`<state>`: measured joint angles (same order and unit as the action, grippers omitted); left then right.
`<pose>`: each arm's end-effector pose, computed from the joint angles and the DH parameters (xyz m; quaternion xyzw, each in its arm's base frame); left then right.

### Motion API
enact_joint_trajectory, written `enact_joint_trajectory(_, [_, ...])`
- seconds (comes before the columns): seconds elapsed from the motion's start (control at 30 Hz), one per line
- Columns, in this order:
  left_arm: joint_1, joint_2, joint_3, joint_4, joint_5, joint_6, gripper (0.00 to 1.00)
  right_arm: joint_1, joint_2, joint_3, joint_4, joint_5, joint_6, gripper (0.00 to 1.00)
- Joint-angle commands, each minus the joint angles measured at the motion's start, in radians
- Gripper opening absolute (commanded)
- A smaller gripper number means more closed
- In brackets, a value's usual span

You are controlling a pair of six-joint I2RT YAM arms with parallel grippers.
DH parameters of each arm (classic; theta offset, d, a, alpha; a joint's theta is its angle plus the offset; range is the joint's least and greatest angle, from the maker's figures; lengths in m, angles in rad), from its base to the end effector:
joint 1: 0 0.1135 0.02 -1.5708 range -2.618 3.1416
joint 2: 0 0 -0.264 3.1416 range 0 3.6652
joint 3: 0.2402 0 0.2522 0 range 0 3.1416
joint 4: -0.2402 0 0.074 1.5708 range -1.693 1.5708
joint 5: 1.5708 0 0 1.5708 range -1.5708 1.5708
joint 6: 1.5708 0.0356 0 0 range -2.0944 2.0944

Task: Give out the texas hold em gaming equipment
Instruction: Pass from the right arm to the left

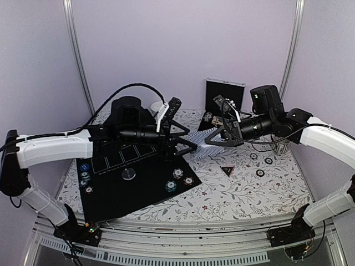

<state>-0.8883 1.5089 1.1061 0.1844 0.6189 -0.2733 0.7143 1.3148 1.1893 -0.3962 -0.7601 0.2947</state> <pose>0.2067 -0.2870 0.3139 0.4065 0.6504 -0.5257 0.3680 0.2032 0.2087 0.3480 -0.3491 0.7475 0.5059 0.2519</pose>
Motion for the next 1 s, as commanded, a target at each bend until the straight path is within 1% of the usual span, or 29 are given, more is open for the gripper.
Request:
enact_joint_trajectory(0.0, [-0.172, -0.147, -0.010, -0.181, -0.617, 0.690, 0.98, 0.010, 0.042, 0.079, -0.052, 0.136, 0.146, 0.02])
enact_joint_trajectory(0.03, [-0.218, -0.155, -0.040, -0.169, -0.720, 0.825, 0.98, 0.016, 0.053, 0.083, -0.051, 0.139, 0.164, 0.02])
enact_joint_trajectory(0.07, [-0.255, -0.155, -0.061, -0.154, -0.793, 0.938, 0.98, 0.027, 0.060, 0.090, -0.052, 0.147, 0.176, 0.02])
enact_joint_trajectory(0.1, [-0.277, -0.146, -0.071, -0.149, -0.847, 1.018, 0.98, 0.036, 0.067, 0.099, -0.056, 0.157, 0.178, 0.02])
enact_joint_trajectory(0.13, [-0.287, -0.137, -0.066, -0.158, -0.868, 1.063, 0.98, 0.044, 0.071, 0.108, -0.062, 0.166, 0.177, 0.02])
enact_joint_trajectory(0.17, [-0.288, -0.123, -0.054, -0.184, -0.853, 1.080, 0.98, 0.049, 0.074, 0.119, -0.064, 0.169, 0.176, 0.02])
enact_joint_trajectory(0.23, [-0.287, -0.097, -0.007, -0.239, -0.811, 1.096, 0.98, 0.053, 0.078, 0.127, -0.065, 0.166, 0.180, 0.02])
enact_joint_trajectory(0.3, [-0.285, -0.061, 0.040, -0.263, -0.827, 1.102, 0.98, 0.066, 0.083, 0.134, -0.064, 0.161, 0.182, 0.02])
enact_joint_trajectory(0.4, [-0.268, -0.016, 0.085, -0.255, -0.885, 1.125, 0.98, 0.095, 0.094, 0.138, -0.068, 0.160, 0.174, 0.02])
enact_joint_trajectory(0.57, [-0.244, -0.002, 0.098, -0.208, -0.913, 1.103, 0.98, 0.109, 0.092, 0.139, -0.069, 0.165, 0.168, 0.02])
enact_joint_trajectory(0.67, [-0.222, -0.031, 0.084, -0.183, -0.860, 1.072, 0.98, 0.109, 0.094, 0.139, -0.069, 0.160, 0.163, 0.02])
enact_joint_trajectory(0.73, [-0.201, -0.040, 0.090, -0.208, -0.794, 1.051, 0.98, 0.110, 0.096, 0.143, -0.066, 0.152, 0.160, 0.02])
enact_joint_trajectory(0.83, [-0.182, -0.037, 0.097, -0.232, -0.752, 1.021, 0.98, 0.110, 0.096, 0.150, -0.058, 0.143, 0.156, 0.02])
enact_joint_trajectory(0.9, [-0.179, -0.029, 0.103, -0.237, -0.753, 1.014, 0.96, 0.112, 0.100, 0.152, -0.058, 0.136, 0.155, 0.02])
enact_joint_trajectory(0.93, [-0.178, -0.026, 0.107, -0.237, -0.752, 1.007, 0.93, 0.112, 0.103, 0.151, -0.058, 0.134, 0.153, 0.02])
enact_joint_trajectory(0.97, [-0.178, -0.026, 0.112, -0.240, -0.747, 1.003, 0.88, 0.113, 0.104, 0.149, -0.058, 0.134, 0.152, 0.02])
